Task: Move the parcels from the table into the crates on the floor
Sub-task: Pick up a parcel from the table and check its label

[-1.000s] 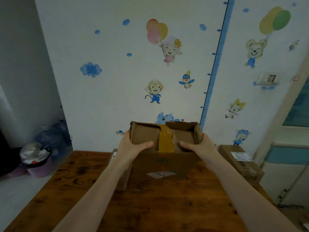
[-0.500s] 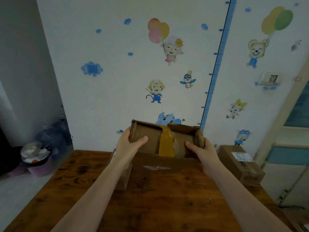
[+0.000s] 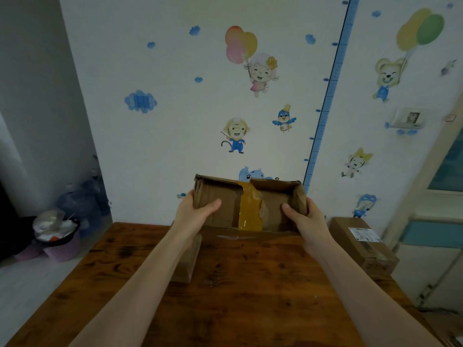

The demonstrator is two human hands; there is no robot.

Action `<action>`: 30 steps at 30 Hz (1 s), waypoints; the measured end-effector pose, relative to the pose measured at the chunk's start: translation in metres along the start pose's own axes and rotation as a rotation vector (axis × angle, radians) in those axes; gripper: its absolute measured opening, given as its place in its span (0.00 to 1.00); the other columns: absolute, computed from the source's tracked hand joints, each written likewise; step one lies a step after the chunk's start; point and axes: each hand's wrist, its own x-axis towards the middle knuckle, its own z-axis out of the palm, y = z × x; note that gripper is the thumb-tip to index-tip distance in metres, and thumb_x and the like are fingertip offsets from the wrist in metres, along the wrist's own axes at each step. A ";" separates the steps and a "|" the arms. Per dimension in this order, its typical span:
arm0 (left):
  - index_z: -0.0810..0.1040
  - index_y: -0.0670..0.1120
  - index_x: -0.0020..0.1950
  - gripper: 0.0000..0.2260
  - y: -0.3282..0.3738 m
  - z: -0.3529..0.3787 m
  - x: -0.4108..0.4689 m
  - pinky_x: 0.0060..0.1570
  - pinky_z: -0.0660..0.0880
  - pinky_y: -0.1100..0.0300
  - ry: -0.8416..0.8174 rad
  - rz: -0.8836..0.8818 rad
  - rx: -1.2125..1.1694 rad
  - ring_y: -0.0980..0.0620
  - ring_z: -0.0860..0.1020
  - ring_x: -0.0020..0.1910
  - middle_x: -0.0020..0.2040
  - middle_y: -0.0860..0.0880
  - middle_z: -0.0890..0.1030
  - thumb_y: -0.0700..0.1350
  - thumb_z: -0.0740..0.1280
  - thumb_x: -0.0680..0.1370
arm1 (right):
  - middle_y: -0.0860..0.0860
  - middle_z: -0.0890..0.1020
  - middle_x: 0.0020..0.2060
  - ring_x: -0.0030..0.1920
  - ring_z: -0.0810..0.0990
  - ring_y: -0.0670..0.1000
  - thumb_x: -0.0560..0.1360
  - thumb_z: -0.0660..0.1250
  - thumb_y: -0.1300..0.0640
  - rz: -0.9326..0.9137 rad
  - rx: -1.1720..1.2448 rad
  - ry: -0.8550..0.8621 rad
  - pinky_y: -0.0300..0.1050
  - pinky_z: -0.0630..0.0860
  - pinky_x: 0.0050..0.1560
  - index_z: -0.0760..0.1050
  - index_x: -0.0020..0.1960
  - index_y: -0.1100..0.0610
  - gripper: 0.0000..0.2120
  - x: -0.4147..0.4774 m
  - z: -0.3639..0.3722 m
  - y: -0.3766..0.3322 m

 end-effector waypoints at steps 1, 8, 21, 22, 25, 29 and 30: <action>0.63 0.46 0.73 0.33 0.000 0.001 -0.002 0.56 0.76 0.50 -0.012 0.010 -0.024 0.48 0.76 0.58 0.64 0.46 0.75 0.50 0.73 0.72 | 0.52 0.76 0.54 0.56 0.75 0.54 0.77 0.65 0.57 0.023 0.020 0.013 0.53 0.75 0.57 0.70 0.62 0.53 0.14 -0.001 0.000 -0.001; 0.67 0.50 0.66 0.31 0.017 0.000 -0.007 0.39 0.74 0.53 -0.078 -0.188 -0.239 0.46 0.78 0.51 0.56 0.44 0.77 0.69 0.57 0.72 | 0.53 0.76 0.51 0.56 0.74 0.54 0.81 0.58 0.55 -0.001 -0.008 0.079 0.50 0.75 0.54 0.74 0.55 0.53 0.07 -0.004 -0.001 0.006; 0.80 0.48 0.52 0.16 -0.008 -0.008 -0.005 0.46 0.77 0.50 -0.073 -0.272 -0.326 0.43 0.80 0.48 0.47 0.43 0.82 0.58 0.63 0.75 | 0.58 0.82 0.51 0.53 0.79 0.61 0.67 0.63 0.30 0.468 0.270 -0.032 0.60 0.75 0.55 0.77 0.56 0.54 0.30 0.006 -0.017 0.006; 0.80 0.48 0.54 0.16 -0.009 -0.009 -0.005 0.45 0.77 0.51 -0.077 -0.236 -0.318 0.43 0.80 0.48 0.48 0.42 0.82 0.57 0.62 0.76 | 0.59 0.83 0.49 0.52 0.80 0.61 0.70 0.62 0.32 0.508 0.273 -0.053 0.57 0.76 0.51 0.78 0.55 0.56 0.29 0.005 -0.019 0.004; 0.78 0.47 0.60 0.19 -0.008 -0.013 -0.003 0.43 0.77 0.52 -0.116 -0.190 -0.310 0.43 0.80 0.51 0.54 0.40 0.81 0.57 0.61 0.77 | 0.59 0.84 0.44 0.47 0.80 0.60 0.72 0.66 0.41 0.583 0.216 -0.090 0.53 0.74 0.44 0.78 0.55 0.59 0.22 0.004 -0.021 0.008; 0.73 0.48 0.67 0.38 -0.009 -0.028 0.007 0.52 0.77 0.43 -0.186 -0.361 -0.351 0.38 0.78 0.57 0.61 0.39 0.78 0.69 0.70 0.63 | 0.60 0.80 0.46 0.46 0.77 0.60 0.72 0.68 0.51 0.620 0.136 -0.031 0.52 0.73 0.42 0.73 0.57 0.60 0.18 -0.002 -0.022 0.015; 0.74 0.47 0.66 0.39 -0.008 -0.029 0.005 0.55 0.75 0.41 -0.213 -0.412 -0.333 0.38 0.78 0.58 0.60 0.39 0.78 0.68 0.72 0.62 | 0.60 0.79 0.47 0.46 0.77 0.60 0.72 0.68 0.52 0.613 0.132 -0.031 0.52 0.73 0.41 0.72 0.58 0.60 0.18 -0.003 -0.023 0.016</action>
